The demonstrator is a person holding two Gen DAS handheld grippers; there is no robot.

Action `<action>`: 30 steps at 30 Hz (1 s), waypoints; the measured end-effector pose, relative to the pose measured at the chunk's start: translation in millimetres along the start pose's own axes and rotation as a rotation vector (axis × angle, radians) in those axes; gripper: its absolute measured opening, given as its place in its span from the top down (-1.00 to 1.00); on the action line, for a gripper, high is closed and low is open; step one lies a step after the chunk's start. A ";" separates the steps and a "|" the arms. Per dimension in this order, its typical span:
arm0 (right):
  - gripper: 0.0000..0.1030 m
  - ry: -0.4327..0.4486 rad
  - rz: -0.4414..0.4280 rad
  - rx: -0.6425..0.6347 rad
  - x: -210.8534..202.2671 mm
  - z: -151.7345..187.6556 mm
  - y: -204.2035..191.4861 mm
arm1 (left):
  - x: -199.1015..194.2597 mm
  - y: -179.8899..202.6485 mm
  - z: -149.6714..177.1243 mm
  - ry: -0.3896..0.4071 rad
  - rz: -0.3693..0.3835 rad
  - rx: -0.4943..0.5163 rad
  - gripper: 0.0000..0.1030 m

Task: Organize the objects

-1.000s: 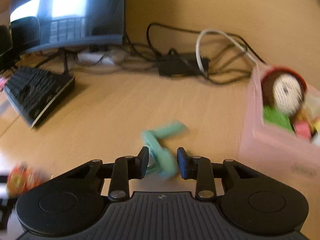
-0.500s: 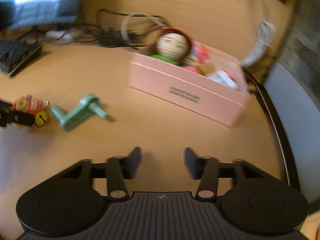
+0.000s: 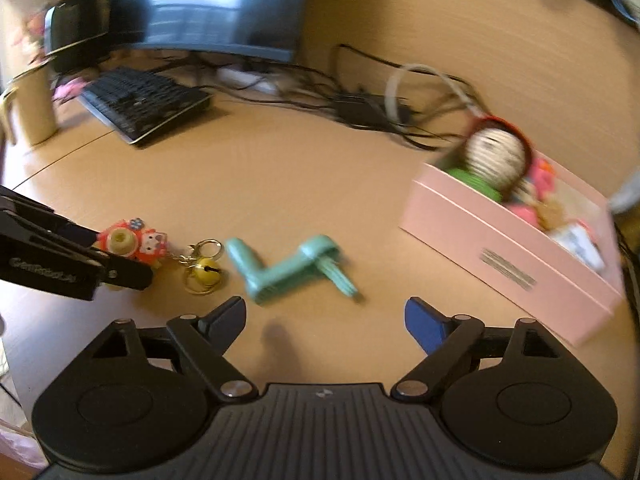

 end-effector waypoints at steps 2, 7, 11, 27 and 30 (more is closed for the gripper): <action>-0.69 0.000 -0.023 -0.013 12.7 -7.7 -4.5 | -5.7 -10.3 2.3 0.003 -0.006 -0.014 0.01; -0.66 -0.032 -0.065 0.005 34.9 -16.7 -10.7 | -10.5 -21.6 3.6 0.011 -0.007 -0.030 0.01; -0.61 -0.046 -0.158 -0.004 19.7 -14.1 -30.0 | -8.9 -22.6 0.1 0.016 -0.006 -0.035 0.01; -0.61 -0.059 -0.001 0.146 36.3 -21.8 -34.5 | -7.9 -22.9 0.6 0.014 0.011 0.042 0.01; -0.61 -0.057 -0.014 0.171 39.0 -19.3 -28.8 | -5.5 -22.3 -1.9 0.019 0.014 0.063 0.01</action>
Point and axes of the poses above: each gripper's, at about its wrist camera, not at the fingertips, and x roughly the way its jaws point, y to its right, z to its underside, the point moved 8 cm from there along x, roughly the way its jaws point, and after that the axes turned 9 degrees about -x, right-handed, at the moved point
